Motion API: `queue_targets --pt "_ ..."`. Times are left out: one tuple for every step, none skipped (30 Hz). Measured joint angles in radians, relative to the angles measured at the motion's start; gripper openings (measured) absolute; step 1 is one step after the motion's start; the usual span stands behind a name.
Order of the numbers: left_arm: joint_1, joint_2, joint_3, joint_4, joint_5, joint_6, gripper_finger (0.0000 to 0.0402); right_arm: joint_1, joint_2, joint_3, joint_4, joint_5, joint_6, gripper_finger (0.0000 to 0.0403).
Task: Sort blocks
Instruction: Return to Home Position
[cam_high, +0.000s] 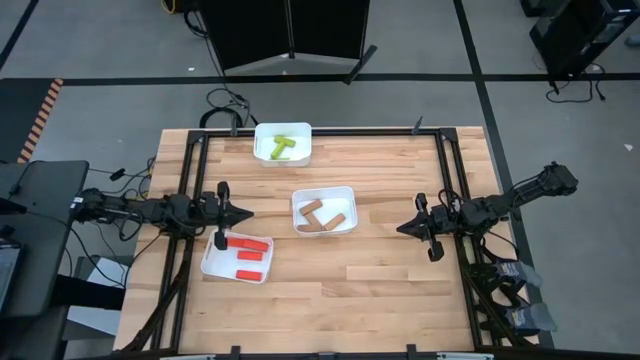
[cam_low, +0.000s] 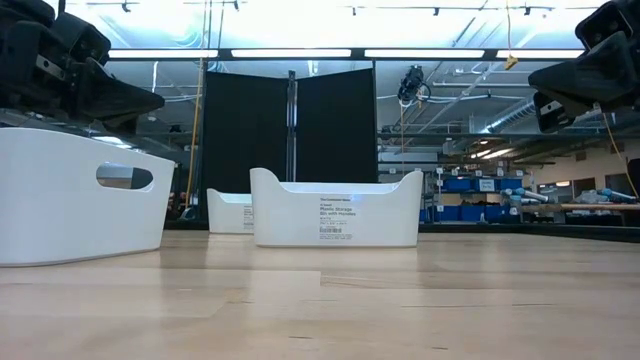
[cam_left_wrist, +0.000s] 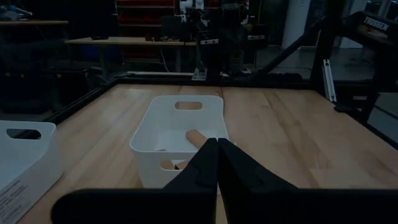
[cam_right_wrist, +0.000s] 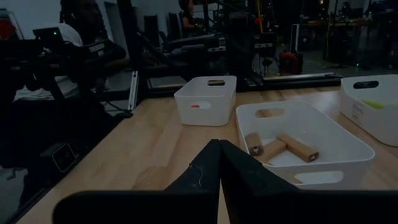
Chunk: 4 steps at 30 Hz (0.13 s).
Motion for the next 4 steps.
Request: queue_targets --pt "0.0 0.0 0.0 0.0 0.0 0.0 0.0015 0.0 0.0 0.0 0.0 0.0 0.0 0.0021" --pt "0.0 0.0 0.0 0.0 0.0 0.0 0.0015 0.0 0.0 0.0 0.0 0.0 0.0 0.0021" --pt "0.0 0.0 0.0 0.0 0.0 0.0 0.0015 0.0 0.0 0.0 0.0 0.0 0.0 0.0021" --pt "0.0 0.0 0.0 0.0 0.0 0.0 0.0015 0.0 0.0 0.0 0.0 0.0 0.0 0.0021"
